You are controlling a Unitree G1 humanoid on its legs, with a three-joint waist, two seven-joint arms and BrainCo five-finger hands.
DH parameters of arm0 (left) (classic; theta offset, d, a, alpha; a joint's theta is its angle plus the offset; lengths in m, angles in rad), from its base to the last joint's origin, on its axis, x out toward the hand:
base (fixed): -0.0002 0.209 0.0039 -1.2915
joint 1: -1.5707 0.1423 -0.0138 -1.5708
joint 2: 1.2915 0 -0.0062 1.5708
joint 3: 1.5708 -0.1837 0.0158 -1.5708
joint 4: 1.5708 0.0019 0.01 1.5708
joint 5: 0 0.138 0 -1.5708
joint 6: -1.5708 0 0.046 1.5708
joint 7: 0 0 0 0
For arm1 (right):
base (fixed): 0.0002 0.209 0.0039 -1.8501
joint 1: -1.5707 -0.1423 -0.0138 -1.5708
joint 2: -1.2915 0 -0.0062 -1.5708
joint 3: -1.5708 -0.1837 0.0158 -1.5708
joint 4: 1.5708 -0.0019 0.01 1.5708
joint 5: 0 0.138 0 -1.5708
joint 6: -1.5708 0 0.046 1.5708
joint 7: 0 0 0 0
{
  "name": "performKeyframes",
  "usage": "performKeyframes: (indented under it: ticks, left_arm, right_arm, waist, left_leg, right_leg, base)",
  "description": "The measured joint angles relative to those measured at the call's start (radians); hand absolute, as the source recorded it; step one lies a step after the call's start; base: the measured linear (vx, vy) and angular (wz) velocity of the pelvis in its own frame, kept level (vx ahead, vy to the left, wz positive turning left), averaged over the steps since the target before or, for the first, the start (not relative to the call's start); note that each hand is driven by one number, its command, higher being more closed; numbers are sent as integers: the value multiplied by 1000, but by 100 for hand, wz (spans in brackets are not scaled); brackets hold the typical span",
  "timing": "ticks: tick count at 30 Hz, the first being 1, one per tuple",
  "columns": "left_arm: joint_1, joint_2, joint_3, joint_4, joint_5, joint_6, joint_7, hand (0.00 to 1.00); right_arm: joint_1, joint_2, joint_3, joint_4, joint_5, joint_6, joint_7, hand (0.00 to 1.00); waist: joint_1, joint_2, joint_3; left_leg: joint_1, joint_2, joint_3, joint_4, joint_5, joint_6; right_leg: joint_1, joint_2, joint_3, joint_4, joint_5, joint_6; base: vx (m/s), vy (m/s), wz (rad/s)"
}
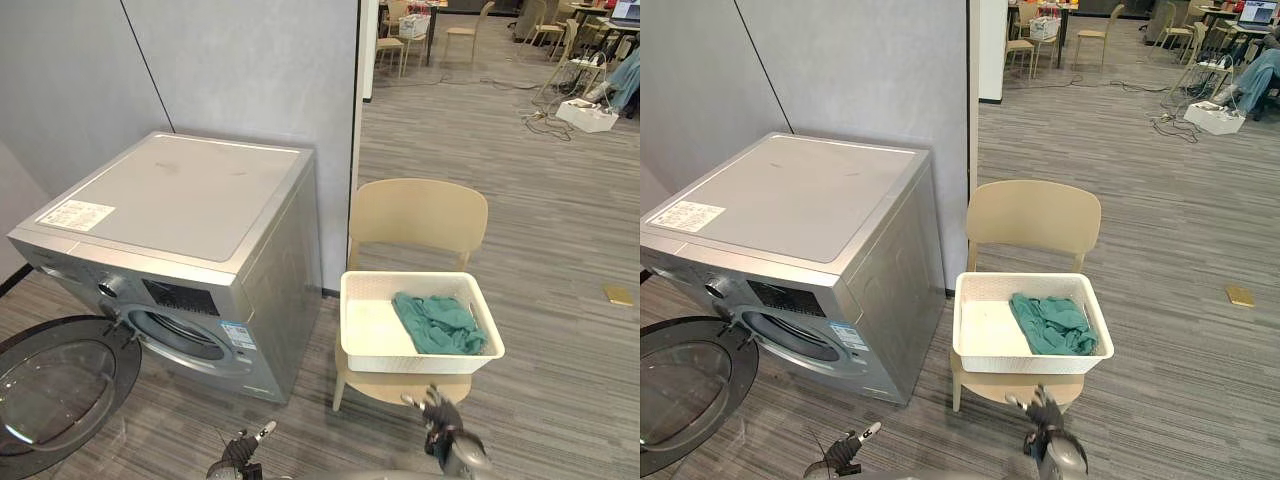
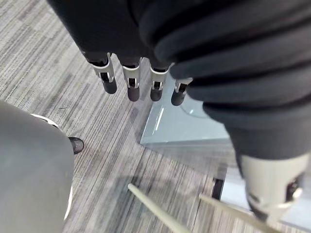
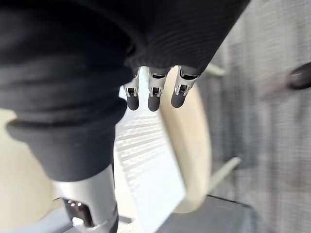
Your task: Pick up the laundry basket with both hands and put the clothes into the washing machine.
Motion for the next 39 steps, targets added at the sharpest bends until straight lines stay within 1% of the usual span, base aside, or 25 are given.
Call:
performKeyframes:
  ticks: [1,3,4,5,6,7,8,9,10,11,12,13,14,15,17,18,19,21,23,26,28,29,32,37,39]
  left_arm:
    - [-1,10,-18,-1,10,-1,5,0]
    - [-6,31,-24,-1,21,1,6,0]
    - [-14,43,-24,0,47,4,7,0]
    - [-16,48,-24,-1,54,5,8,0]
    - [-20,50,-24,0,66,5,9,0]
    - [-20,49,-25,0,68,5,9,0]
    - [-19,53,-42,2,86,3,9,0]
    - [-19,56,-49,4,86,2,9,0]
    - [-19,62,-54,4,86,-1,9,0]
    - [-23,76,-55,11,108,-1,9,0]
    - [-21,53,-60,13,135,-4,5,0]
    - [-19,38,-56,12,148,-4,5,0]
    - [-16,18,-54,12,168,-9,5,0]
    - [-13,9,-53,11,176,-11,5,0]
    - [-10,6,-53,7,185,-13,4,0]
    - [-6,8,-52,4,185,-17,1,0]
    - [-1,14,-54,-6,185,-20,-9,0]
    - [3,34,-59,-26,189,-22,-21,0]
    - [-6,59,-88,-55,196,-23,-40,0]
    - [-29,78,-126,-94,191,-26,-41,0]
    - [-72,79,-154,-124,179,-32,-40,0]
    - [-96,71,-183,-151,153,-34,-40,0]
    - [-112,63,-212,-195,117,-40,-37,0]
    - [-167,67,-228,-201,78,-43,-17,0]
    - [-184,64,-243,-201,73,-43,-10,0]
  right_arm:
    - [20,1,9,-118,-58,-5,-4,0]
    - [47,7,7,-256,-103,-12,-20,0]
    - [73,8,-5,-329,-130,-13,-28,0]
    - [86,9,-16,-369,-150,-13,-32,0]
    - [111,8,-47,-461,-221,-11,-43,0]
    - [120,7,-67,-510,-252,-11,-44,0]
    - [139,4,-127,-656,-339,-13,-61,0]
    - [144,2,-143,-704,-353,-16,-66,0]
    - [146,0,-155,-745,-357,-23,-72,0]
    - [140,-18,-174,-801,-390,-38,-84,0]
    - [134,-66,-189,-845,-419,-40,-87,0]
    - [131,-92,-194,-863,-424,-43,-88,0]
    - [124,-136,-207,-887,-425,-48,-84,0]
    - [112,-160,-208,-902,-426,-49,-81,0]
    - [92,-194,-213,-923,-427,-64,-67,0]
    - [88,-232,-217,-935,-424,-88,-50,0]
    - [74,-268,-217,-933,-424,-93,-25,0]
    - [23,-321,-205,-891,-419,-111,4,0]
    - [-108,-407,-141,-747,-402,-124,30,0]
    - [-283,-477,-43,-578,-374,-124,44,0]
    - [-431,-545,43,-444,-355,-124,47,0]
    - [-504,-593,95,-364,-355,-121,46,0]
    - [-606,-623,146,-198,-413,-107,47,0]
    - [-730,-659,150,86,-497,-48,20,0]
    - [-765,-663,150,171,-503,-37,9,0]
  waist:
    - [-15,-13,10]
    - [-25,-40,35]
    - [-23,-46,49]
    - [-23,-56,52]
    - [-24,-70,51]
    - [-26,-70,51]
    - [-32,-67,49]
    - [-31,-72,46]
    - [-32,-84,41]
    - [-38,-101,34]
    - [-40,-57,26]
    - [-37,-44,26]
    - [-26,-17,13]
    - [-23,-8,6]
    - [-22,-6,3]
    - [-24,-8,-5]
    - [-24,-11,-12]
    - [-24,-31,-7]
    - [-22,-50,13]
    - [-15,-55,83]
    - [-6,-41,170]
    - [8,-1,226]
    - [19,51,302]
    - [29,61,387]
    - [32,62,408]
  left_leg:
    - [5,-1,2,1,0,0]
    - [27,4,10,0,-4,10]
    - [34,17,16,1,-3,11]
    - [36,19,17,1,-1,6]
    - [36,22,16,1,-4,-1]
    - [36,26,13,2,-7,-5]
    - [36,43,-4,6,-10,-29]
    - [36,45,-8,7,-11,-39]
    - [35,42,-12,8,-12,-52]
    - [43,42,-34,5,-13,-77]
    - [44,83,-65,-3,-10,-83]
    - [44,103,-67,-3,-10,-83]
    - [43,129,-74,-2,-5,-91]
    - [43,143,-81,1,-2,-95]
    - [29,158,-93,4,-2,-97]
    - [6,174,-118,3,-5,-106]
    - [-22,182,-139,2,1,-127]
    - [-60,188,-173,6,9,-140]
    - [-121,189,-213,34,13,-147]
    - [-181,185,-233,79,13,-147]
    - [-247,173,-255,126,13,-147]
    - [-293,169,-258,142,16,-150]
    - [-332,167,-272,118,53,-150]
    - [-353,162,-272,35,120,-151]
    - [-360,154,-263,31,123,-151]
  right_leg:
    - [-68,-2,5,115,0,0]
    - [-110,-16,3,221,1,1]
    - [-126,-22,2,255,-1,-6]
    - [-136,-25,-4,274,-22,-36]
    - [-153,-42,-2,275,-57,-49]
    - [-155,-50,0,258,-60,-48]
    - [-149,-52,40,155,-59,-33]
    - [-146,-51,60,107,-49,-21]
    - [-138,-51,78,57,-9,-15]
    - [-110,-48,95,16,3,62]
    - [-86,-11,56,-20,11,49]
    - [-77,7,47,-35,16,43]
    - [-67,38,36,-54,20,32]
    - [-61,51,31,-60,18,25]
    - [-57,63,11,-62,12,13]
    - [-64,70,-21,-78,14,7]
    - [-65,74,-46,-91,19,1]
    - [-68,73,-80,-107,32,-8]
    - [-92,72,-110,-109,46,-12]
    - [-128,67,-119,-90,58,-18]
    - [-175,54,-127,-65,68,-18]
    - [-218,50,-127,-59,81,-19]
    - [-261,51,-132,-60,104,-23]
    - [-329,45,-134,-44,116,-26]
    - [-354,34,-128,-22,115,-24]
  base:
    - [0,0,0]
    - [45,-60,-13]
    - [51,-103,-18]
    - [31,-66,-12]
    - [45,-73,-1]
    - [100,-158,15]
    - [117,-189,21]
    - [119,-207,24]
    - [122,-242,26]
    - [161,-282,31]
    - [159,-270,26]
    - [136,-219,8]
    - [113,-200,-3]
    - [111,-198,3]
    - [47,-115,23]
    - [27,-63,53]
    - [36,-52,72]
    - [7,-26,53]
    - [-37,-20,39]
    - [-104,-5,17]
    - [-246,10,14]
    - [-233,18,7]
    - [-129,-7,3]
    - [-55,-30,2]
    - [-13,9,-3]
